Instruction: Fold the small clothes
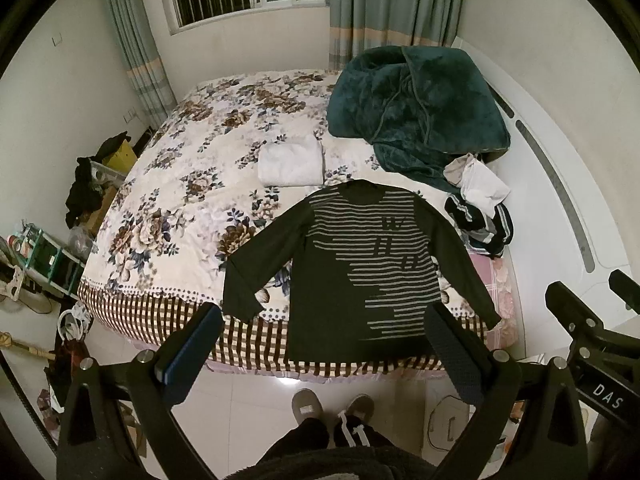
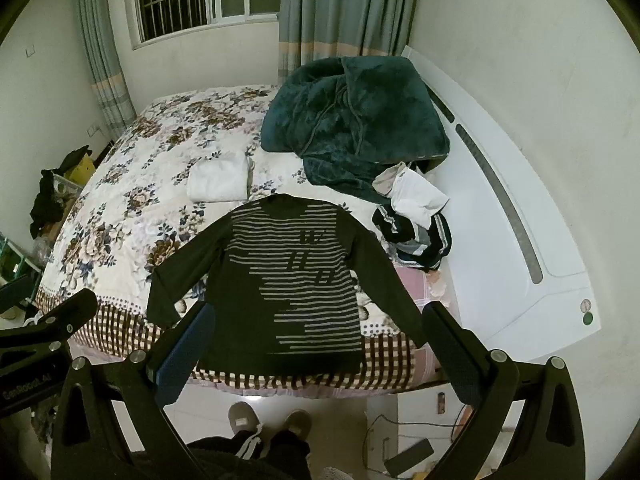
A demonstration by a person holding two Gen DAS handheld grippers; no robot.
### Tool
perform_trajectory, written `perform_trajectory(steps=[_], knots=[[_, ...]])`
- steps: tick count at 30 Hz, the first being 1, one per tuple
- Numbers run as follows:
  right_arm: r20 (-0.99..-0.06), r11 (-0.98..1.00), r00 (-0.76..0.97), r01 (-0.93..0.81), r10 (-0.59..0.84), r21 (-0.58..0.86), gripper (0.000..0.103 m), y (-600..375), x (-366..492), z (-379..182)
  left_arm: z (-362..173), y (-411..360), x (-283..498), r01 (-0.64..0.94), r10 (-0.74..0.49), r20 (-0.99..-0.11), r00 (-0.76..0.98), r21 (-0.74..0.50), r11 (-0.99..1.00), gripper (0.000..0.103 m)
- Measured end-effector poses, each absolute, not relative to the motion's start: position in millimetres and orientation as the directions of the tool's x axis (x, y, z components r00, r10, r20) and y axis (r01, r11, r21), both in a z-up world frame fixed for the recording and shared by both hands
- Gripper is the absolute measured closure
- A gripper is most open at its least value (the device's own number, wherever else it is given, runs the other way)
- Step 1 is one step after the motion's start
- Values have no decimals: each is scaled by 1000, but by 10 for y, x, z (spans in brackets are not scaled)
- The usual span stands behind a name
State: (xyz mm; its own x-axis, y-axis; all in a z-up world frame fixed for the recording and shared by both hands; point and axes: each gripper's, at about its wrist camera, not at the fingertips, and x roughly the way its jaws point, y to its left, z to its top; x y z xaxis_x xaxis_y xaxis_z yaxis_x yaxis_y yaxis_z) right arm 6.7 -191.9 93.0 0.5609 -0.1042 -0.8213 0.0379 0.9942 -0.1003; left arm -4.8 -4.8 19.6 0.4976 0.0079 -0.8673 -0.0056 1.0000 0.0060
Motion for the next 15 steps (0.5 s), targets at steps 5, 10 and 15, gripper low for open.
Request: perform_trajectory(steps=[5, 10, 15], knots=[[-819, 994, 564, 35, -104, -102, 0, -1921, 87, 950, 216, -42, -33, -6, 9, -867, 498, 7, 1000, 0], [-820, 994, 562, 37, -103, -100, 0, -1925, 90, 954, 223, -43, -29, -5, 10, -866, 500, 9, 1000, 0], [-818, 994, 566, 36, -102, -99, 0, -1900, 69, 960, 270, -24, -5, -12, 15, -862, 506, 11, 1000, 0]])
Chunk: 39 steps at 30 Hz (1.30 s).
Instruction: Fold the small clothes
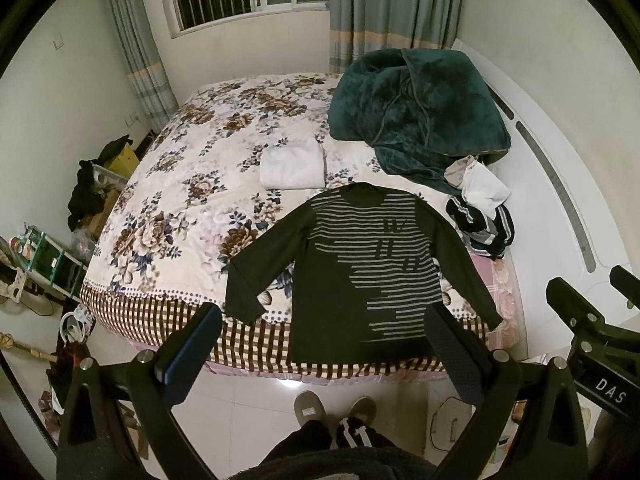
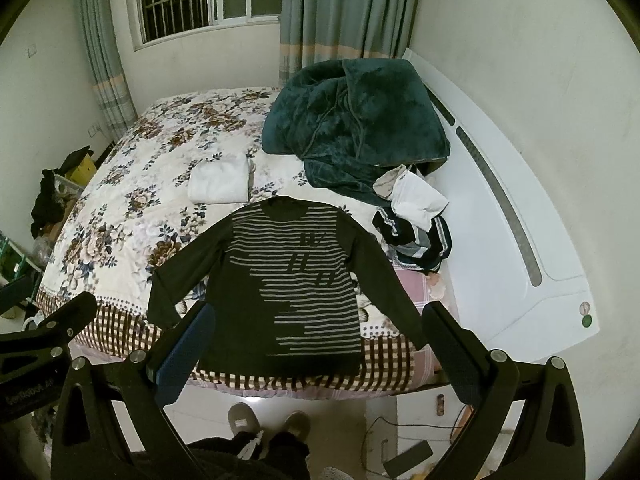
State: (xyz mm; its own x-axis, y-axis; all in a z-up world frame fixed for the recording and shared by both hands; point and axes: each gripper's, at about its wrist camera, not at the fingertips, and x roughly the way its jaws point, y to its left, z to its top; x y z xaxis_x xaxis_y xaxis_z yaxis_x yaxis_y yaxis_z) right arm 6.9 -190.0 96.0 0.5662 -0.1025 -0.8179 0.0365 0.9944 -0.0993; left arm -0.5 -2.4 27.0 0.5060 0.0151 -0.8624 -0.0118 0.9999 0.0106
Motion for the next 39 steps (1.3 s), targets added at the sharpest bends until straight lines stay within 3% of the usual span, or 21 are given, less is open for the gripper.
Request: perform_trajectory(steps=[21, 27, 33, 39], knots=[[-818, 995, 568, 32, -96, -95, 0, -1900, 51, 997, 280, 0, -22, -10, 11, -854, 520, 7, 1000, 0], [-816, 996, 574, 77, -73, -35, 0, -2016, 125, 920, 116, -7, 102, 2, 21, -846, 532, 26, 1000, 0], [-872, 957, 474, 289, -118, 27, 0, -2620, 396, 198, -517, -31, 510, 31, 83, -818, 569, 123, 992, 0], [-936, 807, 300, 590, -185, 30, 0, -3936, 487, -1187, -1652, -315, 1186, 59, 144, -853, 502, 199, 978, 0]])
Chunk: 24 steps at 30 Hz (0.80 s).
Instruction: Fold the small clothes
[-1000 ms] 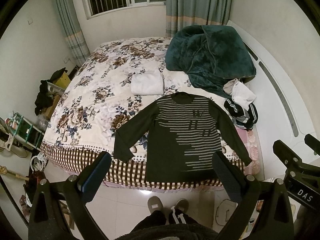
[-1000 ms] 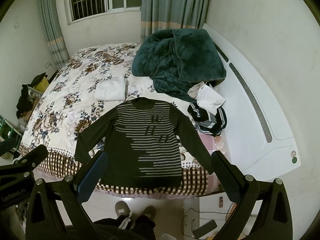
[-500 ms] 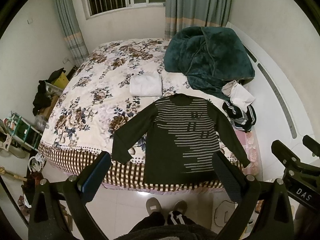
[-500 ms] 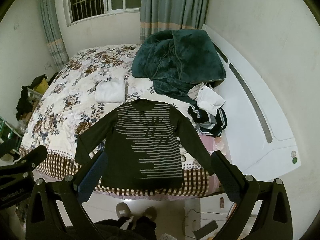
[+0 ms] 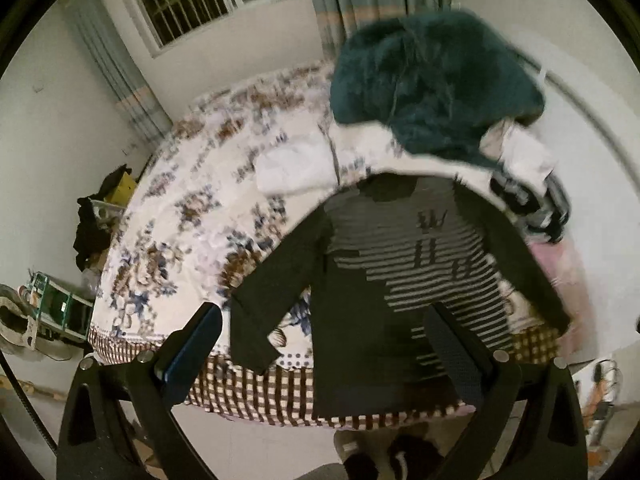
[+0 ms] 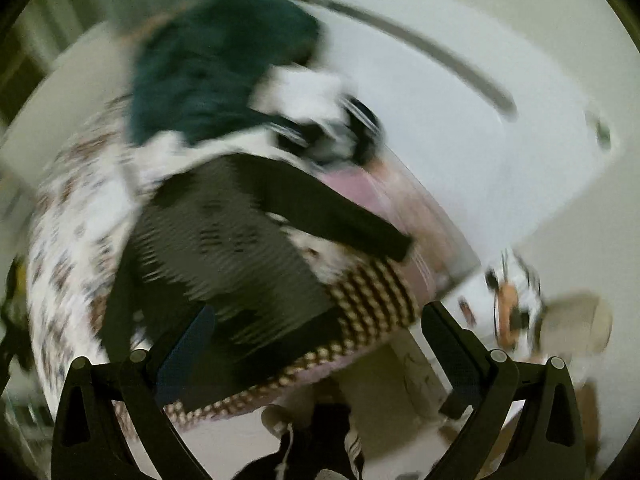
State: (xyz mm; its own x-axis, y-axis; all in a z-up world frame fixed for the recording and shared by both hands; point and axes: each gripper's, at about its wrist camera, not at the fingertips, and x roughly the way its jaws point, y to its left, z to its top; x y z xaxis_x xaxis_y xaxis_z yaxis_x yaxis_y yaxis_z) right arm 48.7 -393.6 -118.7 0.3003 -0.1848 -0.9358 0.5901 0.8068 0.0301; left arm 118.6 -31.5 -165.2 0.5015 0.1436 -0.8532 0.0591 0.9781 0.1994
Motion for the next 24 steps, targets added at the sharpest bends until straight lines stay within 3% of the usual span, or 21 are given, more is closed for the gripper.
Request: perform_trajectory(steps=[5, 10, 18, 21, 22, 23, 24], knots=[[-983, 593, 148, 803, -106, 57, 0, -5219, 373, -2678, -2748, -684, 1668, 51, 213, -898, 384, 251, 967, 0], [-995, 420, 92, 905, -38, 68, 0, -6151, 375, -4064, -3758, -1022, 2070, 49, 291, -924, 249, 312, 949, 0], [-985, 187, 172, 967, 15, 172, 5, -6778, 530, -5377, -4868, -1288, 2559, 58, 321, -940, 115, 329, 943, 0], [-981, 202, 195, 960, 23, 195, 24, -6766, 698, -5617, -5054, -1334, 2715, 50, 321, -940, 115, 329, 943, 0], [-983, 233, 182, 956, 9, 179, 35, -6719, 788, -5655, -5098, -1345, 2758, 45, 318, -941, 116, 325, 945, 0], [-983, 257, 184, 950, -10, 175, 53, -6685, 858, -5647, -5135, -1336, 2800, 40, 311, -943, 118, 318, 947, 0], [-982, 287, 187, 943, -34, 169, 63, -6630, 931, -5634, -5173, -1320, 2845, 34, 302, -946, 121, 308, 951, 0]])
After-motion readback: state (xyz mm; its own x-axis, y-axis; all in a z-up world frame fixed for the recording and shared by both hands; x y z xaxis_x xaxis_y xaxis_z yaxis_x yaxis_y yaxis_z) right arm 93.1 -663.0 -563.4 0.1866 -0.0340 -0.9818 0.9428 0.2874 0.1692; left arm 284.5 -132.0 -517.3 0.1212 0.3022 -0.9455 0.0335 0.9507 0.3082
